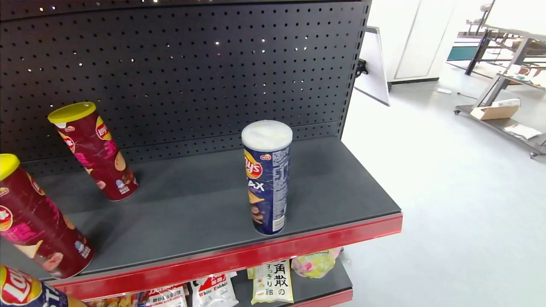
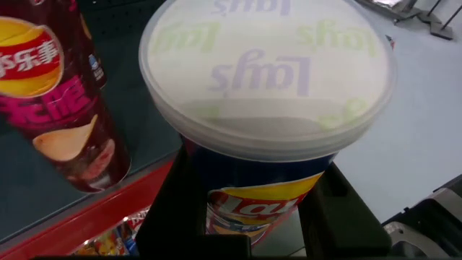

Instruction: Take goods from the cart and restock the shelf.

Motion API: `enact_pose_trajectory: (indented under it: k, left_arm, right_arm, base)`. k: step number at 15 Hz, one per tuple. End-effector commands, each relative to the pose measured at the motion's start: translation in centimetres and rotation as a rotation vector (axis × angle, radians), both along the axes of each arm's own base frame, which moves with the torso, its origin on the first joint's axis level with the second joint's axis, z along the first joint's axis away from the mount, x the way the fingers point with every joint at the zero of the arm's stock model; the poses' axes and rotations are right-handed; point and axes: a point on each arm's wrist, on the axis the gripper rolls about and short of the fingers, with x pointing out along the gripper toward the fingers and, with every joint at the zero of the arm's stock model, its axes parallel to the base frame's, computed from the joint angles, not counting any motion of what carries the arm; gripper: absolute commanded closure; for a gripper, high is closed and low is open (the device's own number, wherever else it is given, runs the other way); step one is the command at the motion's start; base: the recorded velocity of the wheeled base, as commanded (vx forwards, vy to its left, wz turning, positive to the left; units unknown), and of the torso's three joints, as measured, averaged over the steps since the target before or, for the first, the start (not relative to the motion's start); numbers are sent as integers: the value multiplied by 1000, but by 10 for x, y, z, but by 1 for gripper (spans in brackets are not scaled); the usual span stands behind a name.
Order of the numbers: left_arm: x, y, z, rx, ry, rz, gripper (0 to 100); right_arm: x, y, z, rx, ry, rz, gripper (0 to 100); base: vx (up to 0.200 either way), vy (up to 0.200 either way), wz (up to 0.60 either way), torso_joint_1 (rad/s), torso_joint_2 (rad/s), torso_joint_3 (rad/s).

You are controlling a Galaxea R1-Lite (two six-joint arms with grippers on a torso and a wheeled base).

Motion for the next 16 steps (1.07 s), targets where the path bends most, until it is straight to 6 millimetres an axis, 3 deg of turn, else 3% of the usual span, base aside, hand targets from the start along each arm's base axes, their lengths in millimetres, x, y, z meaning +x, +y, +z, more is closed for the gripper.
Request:
enact_pose_trajectory:
  k: [1, 5, 7, 11, 14, 16]
  left_arm:
    - [1, 0, 1, 1, 3, -1, 100]
    - [7, -3, 7, 3, 22, -24, 100]
    - [18, -7, 21, 1, 32, -70, 100]
    - [52, -18, 56, -13, 3, -96, 100]
    - [76, -26, 63, 0, 51, -100, 100]
    - [107, -35, 65, 10, 77, -102, 100]
  right_arm:
    - [0, 0, 0, 0, 5, -1, 0]
    - [0, 0, 0, 3, 5, -1, 0]
    - [0, 0, 0, 0, 5, 1, 0]
    - [0, 0, 0, 1, 5, 1, 0]
    - [0, 0, 0, 3, 5, 1, 0]
    - [0, 0, 0, 11, 6, 0, 0]
  base:
    - [0, 0, 0, 0, 0, 0]
    - [0, 0, 0, 0, 0, 0]
    - [0, 0, 0, 0, 0, 0]
    - [0, 0, 0, 0, 0, 0]
    - [0, 0, 0, 0, 0, 0]
    - [0, 0, 0, 0, 0, 0]
